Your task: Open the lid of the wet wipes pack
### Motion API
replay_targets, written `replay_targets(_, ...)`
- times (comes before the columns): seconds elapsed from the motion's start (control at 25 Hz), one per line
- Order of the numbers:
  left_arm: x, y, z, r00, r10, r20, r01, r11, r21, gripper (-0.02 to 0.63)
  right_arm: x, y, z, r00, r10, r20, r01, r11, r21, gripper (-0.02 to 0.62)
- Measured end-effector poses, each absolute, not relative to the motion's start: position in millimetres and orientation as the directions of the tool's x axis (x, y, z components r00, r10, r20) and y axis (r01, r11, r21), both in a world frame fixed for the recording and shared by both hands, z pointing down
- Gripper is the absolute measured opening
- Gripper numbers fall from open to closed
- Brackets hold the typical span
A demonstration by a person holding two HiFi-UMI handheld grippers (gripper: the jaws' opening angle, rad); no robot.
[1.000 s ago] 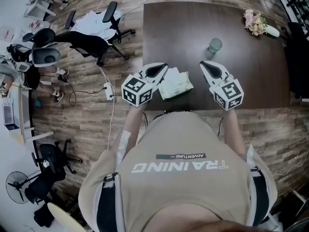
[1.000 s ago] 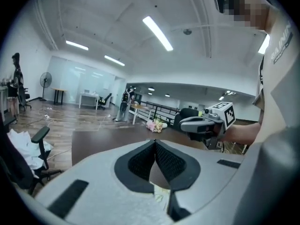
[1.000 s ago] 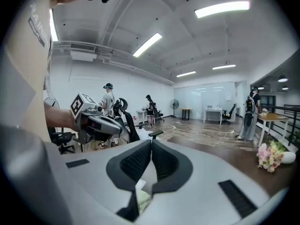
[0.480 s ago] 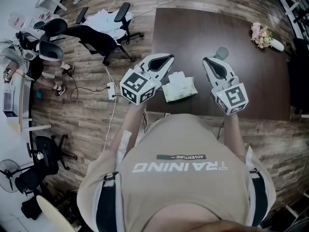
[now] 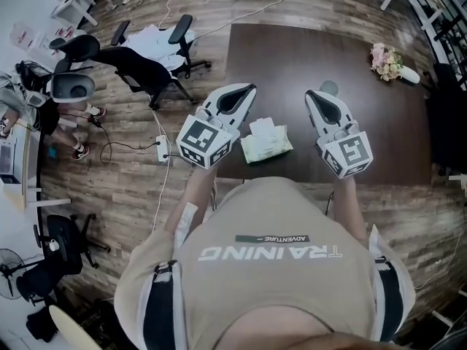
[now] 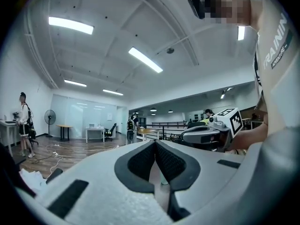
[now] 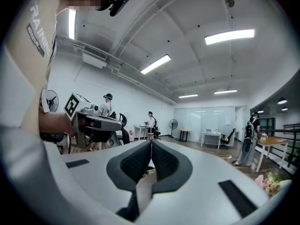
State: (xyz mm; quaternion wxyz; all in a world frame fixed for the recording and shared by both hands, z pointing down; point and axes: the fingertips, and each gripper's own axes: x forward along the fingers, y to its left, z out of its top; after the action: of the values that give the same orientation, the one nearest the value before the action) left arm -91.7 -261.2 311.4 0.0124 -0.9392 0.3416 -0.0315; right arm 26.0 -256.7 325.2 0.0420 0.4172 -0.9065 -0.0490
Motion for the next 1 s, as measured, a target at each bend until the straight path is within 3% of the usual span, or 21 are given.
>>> replay_targets(1.0, -104.9, -255.8, 323.9, 0.731, -0.679, 0.063, -0.68, -0.733, -0.008, 0.009, 29.6, -254.2, 362.8, -0.655, -0.74, 0.154, -0.733, 0.671, 0.107, 0.014)
